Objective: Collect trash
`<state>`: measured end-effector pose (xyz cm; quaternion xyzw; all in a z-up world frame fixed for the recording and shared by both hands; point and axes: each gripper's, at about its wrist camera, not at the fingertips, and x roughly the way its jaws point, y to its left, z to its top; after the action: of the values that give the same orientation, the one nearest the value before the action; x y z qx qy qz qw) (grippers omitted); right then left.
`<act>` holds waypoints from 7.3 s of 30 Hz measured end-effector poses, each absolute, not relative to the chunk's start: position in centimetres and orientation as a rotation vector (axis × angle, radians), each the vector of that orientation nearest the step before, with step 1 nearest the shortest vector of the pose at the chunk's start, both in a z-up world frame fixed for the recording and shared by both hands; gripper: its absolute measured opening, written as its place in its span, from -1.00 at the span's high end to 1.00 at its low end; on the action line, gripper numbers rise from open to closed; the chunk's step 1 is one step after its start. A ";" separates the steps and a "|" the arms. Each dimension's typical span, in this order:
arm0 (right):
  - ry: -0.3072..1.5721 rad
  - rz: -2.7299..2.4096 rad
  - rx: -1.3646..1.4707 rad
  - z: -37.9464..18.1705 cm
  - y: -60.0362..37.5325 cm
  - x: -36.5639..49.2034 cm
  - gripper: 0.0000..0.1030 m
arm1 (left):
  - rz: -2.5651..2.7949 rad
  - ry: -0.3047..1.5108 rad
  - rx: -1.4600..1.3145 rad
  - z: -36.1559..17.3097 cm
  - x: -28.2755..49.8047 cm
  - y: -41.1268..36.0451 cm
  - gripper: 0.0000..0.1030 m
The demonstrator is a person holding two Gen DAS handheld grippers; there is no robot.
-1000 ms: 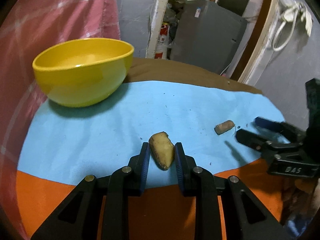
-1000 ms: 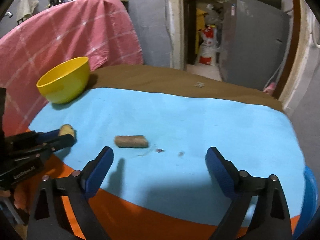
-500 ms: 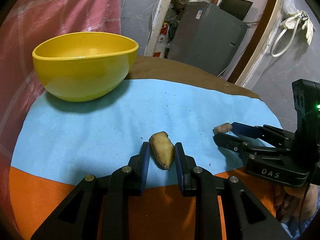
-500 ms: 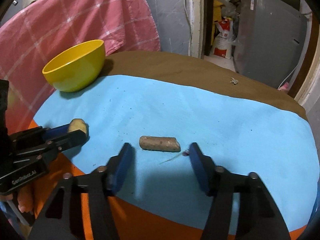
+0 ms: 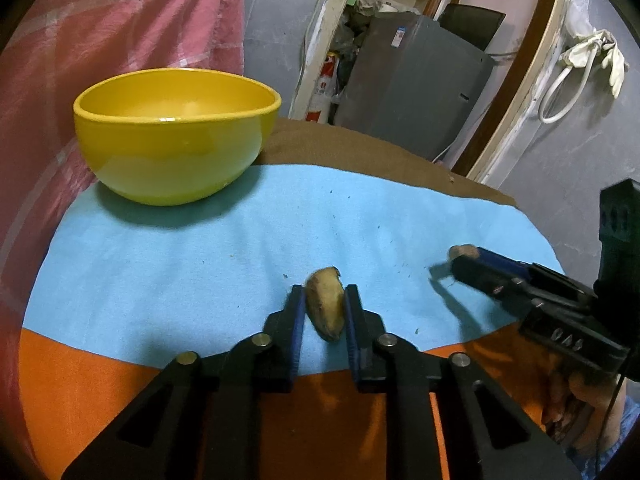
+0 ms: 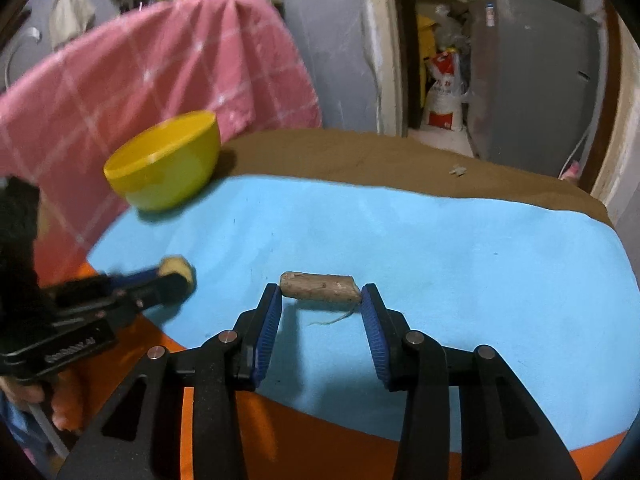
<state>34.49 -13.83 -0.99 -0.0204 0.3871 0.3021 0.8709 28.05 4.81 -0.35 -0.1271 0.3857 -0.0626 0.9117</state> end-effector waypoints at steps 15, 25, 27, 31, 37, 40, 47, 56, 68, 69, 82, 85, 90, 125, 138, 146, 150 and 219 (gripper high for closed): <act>0.417 0.528 -0.118 2.8 -16.9 28.8 0.25 | -0.138 0.538 -0.113 3.6 25.0 0.4 0.79; 0.207 0.412 -0.076 5.6 -22.7 26.0 0.24 | -0.204 0.308 -0.112 7.2 23.1 -4.2 0.79; 0.178 0.388 -0.068 6.1 -23.8 25.5 0.24 | -0.223 0.282 -0.099 7.8 23.0 -5.6 0.79; 0.126 0.330 -0.039 6.9 -26.5 24.4 0.24 | -0.278 0.260 -0.088 8.7 23.5 -8.1 0.79; 0.089 0.233 0.006 7.4 -30.5 23.7 0.24 | -0.360 0.266 -0.075 9.3 24.5 -12.6 0.79; 0.094 0.178 0.042 7.1 -33.1 23.7 0.24 | -0.401 0.280 -0.067 9.2 24.9 -15.1 0.79; 0.140 0.064 0.099 6.1 -38.5 23.6 0.24 | -0.491 0.349 -0.057 8.4 26.6 -20.6 0.79; 0.243 -0.041 0.201 4.2 -44.1 24.2 0.24 | -0.583 0.490 -0.043 6.3 29.0 -26.9 0.79; 0.393 -0.092 0.345 1.5 -48.5 25.6 0.18 | -0.618 0.703 -0.045 2.4 32.0 -30.4 0.78; 0.405 -0.094 0.359 1.2 -48.7 25.7 0.17 | -0.613 0.708 -0.040 2.1 32.0 -30.5 0.76; 0.416 -0.098 0.400 1.0 -49.5 25.3 0.07 | -0.589 0.710 -0.078 1.9 32.3 -30.1 0.41; 0.415 -0.097 0.396 1.1 -49.5 25.4 0.05 | -0.584 0.711 -0.084 2.0 32.3 -29.9 0.41; 0.415 -0.100 0.398 1.1 -49.4 25.4 0.00 | -0.572 0.703 -0.085 2.2 32.0 -29.4 0.41; 0.291 -0.079 0.245 4.7 -41.8 22.8 -1.00 | -0.310 0.496 -0.149 6.3 25.1 -15.0 -0.87; 0.163 -0.068 0.160 5.3 -37.4 17.8 -1.00 | -0.232 0.404 -0.148 6.5 20.3 -10.0 -0.94; 0.116 -0.087 0.112 5.7 -36.2 14.9 -1.00 | -0.202 0.378 -0.129 6.6 17.1 -8.7 -0.95; 0.101 -0.090 0.090 5.8 -35.2 13.2 -1.00 | -0.189 0.353 -0.097 6.8 15.4 -8.3 -0.95; 0.128 -0.039 -0.005 0.0 -23.2 -0.3 -1.00 | -0.059 0.285 -0.051 -0.1 -0.4 -0.6 -0.96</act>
<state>-0.28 -23.25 -0.01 -0.0025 0.0642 -0.0194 0.9977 -0.45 -0.61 -0.08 -0.0252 0.1419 -0.0294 0.9891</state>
